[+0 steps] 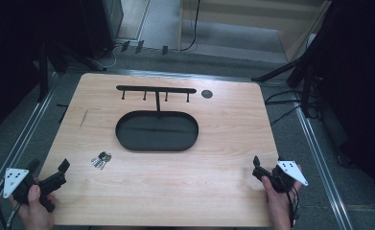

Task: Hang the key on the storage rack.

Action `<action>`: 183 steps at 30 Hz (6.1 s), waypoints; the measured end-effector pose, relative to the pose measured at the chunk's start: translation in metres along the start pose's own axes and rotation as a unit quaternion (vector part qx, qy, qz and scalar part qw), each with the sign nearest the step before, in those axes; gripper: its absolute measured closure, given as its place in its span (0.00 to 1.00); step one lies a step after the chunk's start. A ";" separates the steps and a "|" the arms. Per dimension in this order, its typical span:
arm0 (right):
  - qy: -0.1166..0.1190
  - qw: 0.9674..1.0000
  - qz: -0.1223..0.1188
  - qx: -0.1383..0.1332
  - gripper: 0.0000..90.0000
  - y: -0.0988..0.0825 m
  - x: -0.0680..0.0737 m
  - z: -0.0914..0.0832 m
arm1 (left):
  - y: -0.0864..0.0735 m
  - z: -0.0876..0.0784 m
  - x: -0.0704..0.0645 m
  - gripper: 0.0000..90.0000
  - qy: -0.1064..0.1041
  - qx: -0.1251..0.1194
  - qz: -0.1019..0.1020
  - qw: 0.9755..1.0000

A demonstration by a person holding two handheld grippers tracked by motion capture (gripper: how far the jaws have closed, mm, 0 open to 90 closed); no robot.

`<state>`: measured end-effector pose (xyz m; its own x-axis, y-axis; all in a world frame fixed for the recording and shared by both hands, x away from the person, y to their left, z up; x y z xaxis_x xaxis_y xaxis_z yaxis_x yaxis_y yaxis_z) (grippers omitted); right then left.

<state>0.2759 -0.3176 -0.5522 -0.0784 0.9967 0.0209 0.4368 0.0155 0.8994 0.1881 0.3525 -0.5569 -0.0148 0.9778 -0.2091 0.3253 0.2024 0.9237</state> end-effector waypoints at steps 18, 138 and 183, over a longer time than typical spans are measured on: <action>-0.002 1.000 0.000 0.000 0.10 0.000 0.000 0.000 | 0.000 0.001 -0.005 0.01 0.002 0.004 0.023 1.000; 0.005 1.000 0.014 0.004 0.10 0.001 -0.002 0.001 | 0.049 0.120 -0.103 0.57 -0.056 0.566 0.218 0.793; 0.007 1.000 0.015 0.004 0.11 0.001 -0.003 0.001 | 0.068 0.110 -0.109 0.95 -0.074 0.591 0.233 0.769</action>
<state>0.2772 -0.3204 -0.5522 -0.0771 0.9956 0.0536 0.4461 -0.0136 0.8949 0.3154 0.2542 -0.5064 0.4439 0.8941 -0.0592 0.8954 -0.4452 -0.0095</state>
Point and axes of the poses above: each handheld gripper's, and its own axes: z roughly forward along the jaws, y roughly out of its top, x roughly to its left, the point moved 2 cm from there along z, roughly forward along the jaws, and after that the axes turned 4 degrees about x, right-handed, at the moved point
